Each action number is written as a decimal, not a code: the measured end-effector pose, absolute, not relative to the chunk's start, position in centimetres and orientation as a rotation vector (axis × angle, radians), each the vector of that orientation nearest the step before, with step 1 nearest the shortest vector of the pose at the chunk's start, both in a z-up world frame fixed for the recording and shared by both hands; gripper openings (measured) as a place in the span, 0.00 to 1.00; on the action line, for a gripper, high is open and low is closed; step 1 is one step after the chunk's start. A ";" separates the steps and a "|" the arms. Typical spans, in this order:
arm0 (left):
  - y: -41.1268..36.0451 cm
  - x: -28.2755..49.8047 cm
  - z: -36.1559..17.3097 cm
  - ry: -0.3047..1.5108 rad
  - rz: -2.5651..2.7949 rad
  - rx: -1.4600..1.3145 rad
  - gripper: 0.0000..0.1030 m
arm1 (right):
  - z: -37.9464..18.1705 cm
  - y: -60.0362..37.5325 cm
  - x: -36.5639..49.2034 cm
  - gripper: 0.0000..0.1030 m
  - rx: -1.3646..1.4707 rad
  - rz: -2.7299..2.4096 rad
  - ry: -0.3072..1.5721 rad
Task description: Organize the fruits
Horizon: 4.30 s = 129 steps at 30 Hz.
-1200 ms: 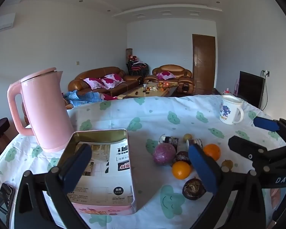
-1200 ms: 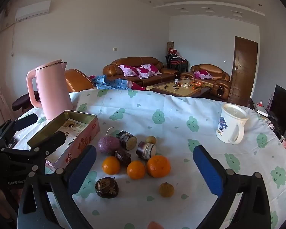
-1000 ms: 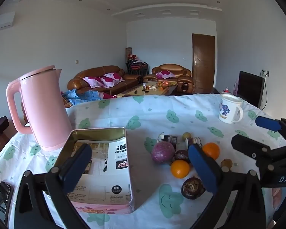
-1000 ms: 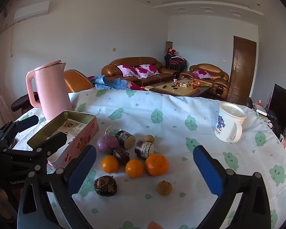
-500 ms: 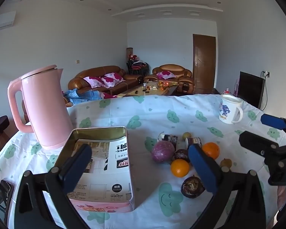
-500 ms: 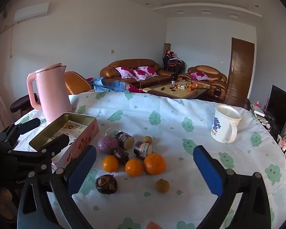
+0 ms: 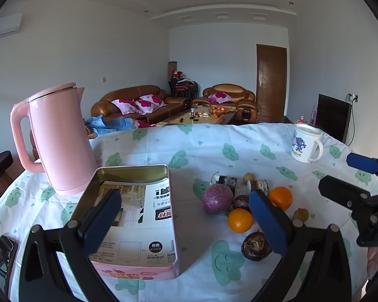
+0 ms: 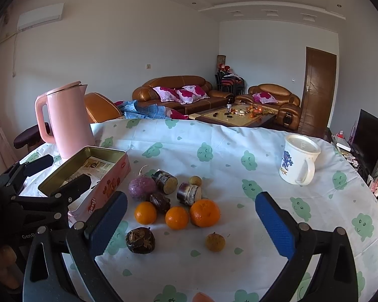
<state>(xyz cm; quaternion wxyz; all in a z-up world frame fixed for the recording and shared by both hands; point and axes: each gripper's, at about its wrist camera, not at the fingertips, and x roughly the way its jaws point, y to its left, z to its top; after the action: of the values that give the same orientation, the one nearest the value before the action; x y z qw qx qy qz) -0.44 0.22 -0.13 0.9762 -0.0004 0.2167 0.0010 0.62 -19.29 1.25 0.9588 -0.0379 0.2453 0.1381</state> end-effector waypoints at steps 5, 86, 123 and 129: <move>0.2 -0.4 -0.3 0.438 0.003 0.000 1.00 | 1.1 -19.3 0.7 0.99 -0.071 0.282 0.503; -7.2 3.8 -7.8 0.862 -0.310 0.024 0.48 | -5.9 -23.7 4.4 0.78 -0.050 0.176 0.711; -4.0 2.9 -5.4 0.660 -0.198 0.032 0.46 | -7.4 -22.4 6.2 0.27 -0.038 0.288 0.830; -3.9 2.6 -5.2 0.643 -0.190 0.024 0.46 | -6.8 -22.2 5.6 0.27 -0.050 0.290 0.782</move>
<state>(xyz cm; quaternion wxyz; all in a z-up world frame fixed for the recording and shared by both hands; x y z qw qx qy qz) 2.64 -3.94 -5.23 0.9442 0.0120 0.3157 -0.0932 5.62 -22.20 -6.78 0.9140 -0.0242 0.3797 0.1410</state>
